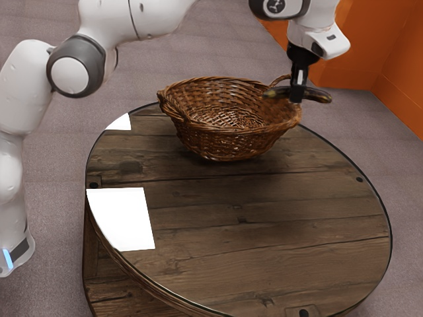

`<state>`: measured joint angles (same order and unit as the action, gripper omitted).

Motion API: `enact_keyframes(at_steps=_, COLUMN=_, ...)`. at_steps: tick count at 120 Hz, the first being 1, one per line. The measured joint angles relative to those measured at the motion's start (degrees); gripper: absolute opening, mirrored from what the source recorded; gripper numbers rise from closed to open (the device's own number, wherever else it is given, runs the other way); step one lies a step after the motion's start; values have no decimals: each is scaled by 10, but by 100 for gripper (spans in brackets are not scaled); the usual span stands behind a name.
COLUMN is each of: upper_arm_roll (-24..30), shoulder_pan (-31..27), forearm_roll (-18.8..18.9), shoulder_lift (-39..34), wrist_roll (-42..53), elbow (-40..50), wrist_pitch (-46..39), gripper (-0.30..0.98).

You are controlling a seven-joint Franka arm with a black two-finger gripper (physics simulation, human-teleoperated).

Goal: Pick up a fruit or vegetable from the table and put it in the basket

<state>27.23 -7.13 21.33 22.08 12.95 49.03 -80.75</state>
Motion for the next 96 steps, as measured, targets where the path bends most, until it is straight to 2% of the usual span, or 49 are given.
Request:
enact_keyframes(at_steps=31, upper_arm_roll=9, shoulder_pan=-113, forearm_roll=-2, shoulder_lift=-10, wrist_roll=36, elbow=-1, wrist_pitch=62, gripper=16)
enact_keyframes(at_steps=69, upper_arm_roll=-38, shoulder_pan=-153, forearm_roll=-15, shoulder_lift=-5, wrist_roll=78, elbow=89, wrist_pitch=85, gripper=15)
enact_keyframes(at_steps=82, upper_arm_roll=-50, shoulder_pan=-159, forearm_roll=-37, shoulder_lift=-6, wrist_roll=91, elbow=93, wrist_pitch=89, gripper=42)
enact_keyframes(at_steps=96, upper_arm_roll=-32, shoulder_pan=-158, forearm_roll=-50, shoulder_lift=-5, wrist_roll=109, elbow=94, wrist_pitch=84, gripper=57)
